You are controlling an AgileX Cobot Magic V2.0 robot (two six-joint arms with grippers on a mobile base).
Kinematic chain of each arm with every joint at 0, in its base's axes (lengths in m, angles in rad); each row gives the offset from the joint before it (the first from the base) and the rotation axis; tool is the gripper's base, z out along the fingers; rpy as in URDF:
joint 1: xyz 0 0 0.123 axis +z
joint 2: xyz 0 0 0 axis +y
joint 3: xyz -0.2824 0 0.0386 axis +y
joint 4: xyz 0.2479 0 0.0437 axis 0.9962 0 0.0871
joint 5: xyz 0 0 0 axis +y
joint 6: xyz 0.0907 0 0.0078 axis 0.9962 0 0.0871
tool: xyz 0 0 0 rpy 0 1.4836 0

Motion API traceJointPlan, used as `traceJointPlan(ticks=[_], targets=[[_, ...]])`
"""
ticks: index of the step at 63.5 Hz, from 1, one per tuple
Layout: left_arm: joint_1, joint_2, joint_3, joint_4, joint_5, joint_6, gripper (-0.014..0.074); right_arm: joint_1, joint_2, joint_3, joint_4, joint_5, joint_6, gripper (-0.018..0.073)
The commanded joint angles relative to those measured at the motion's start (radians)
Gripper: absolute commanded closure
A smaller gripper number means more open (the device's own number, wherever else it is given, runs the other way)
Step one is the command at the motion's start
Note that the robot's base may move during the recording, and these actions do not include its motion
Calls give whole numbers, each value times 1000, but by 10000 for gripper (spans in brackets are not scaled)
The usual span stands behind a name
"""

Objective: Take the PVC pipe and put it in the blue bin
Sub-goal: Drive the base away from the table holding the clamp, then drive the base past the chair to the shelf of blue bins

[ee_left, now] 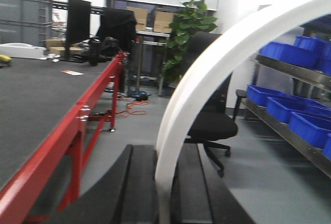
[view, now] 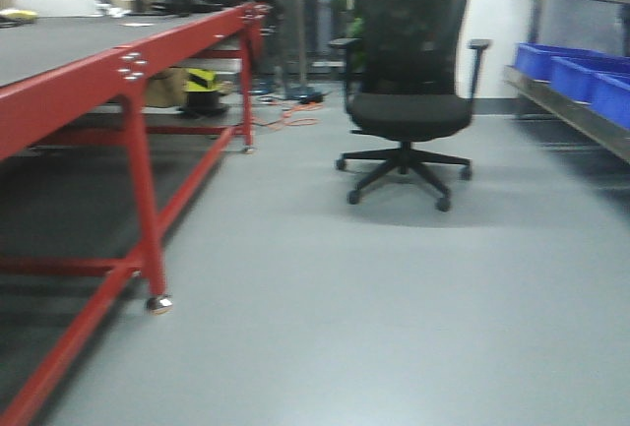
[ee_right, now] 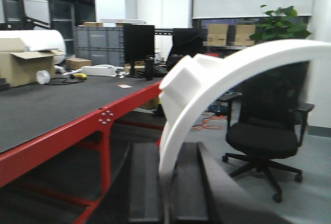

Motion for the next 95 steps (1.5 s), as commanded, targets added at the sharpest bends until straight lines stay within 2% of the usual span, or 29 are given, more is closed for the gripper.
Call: traceJointPlan(ticks=[1,95], targets=[[-8,-6,-1,-1,-29,0,707,5,-5,-2,-6,-27,-3,715],[-8,-6,-1,-1,-29,0,707,5,-5,-2,-6,-27,-3,715]])
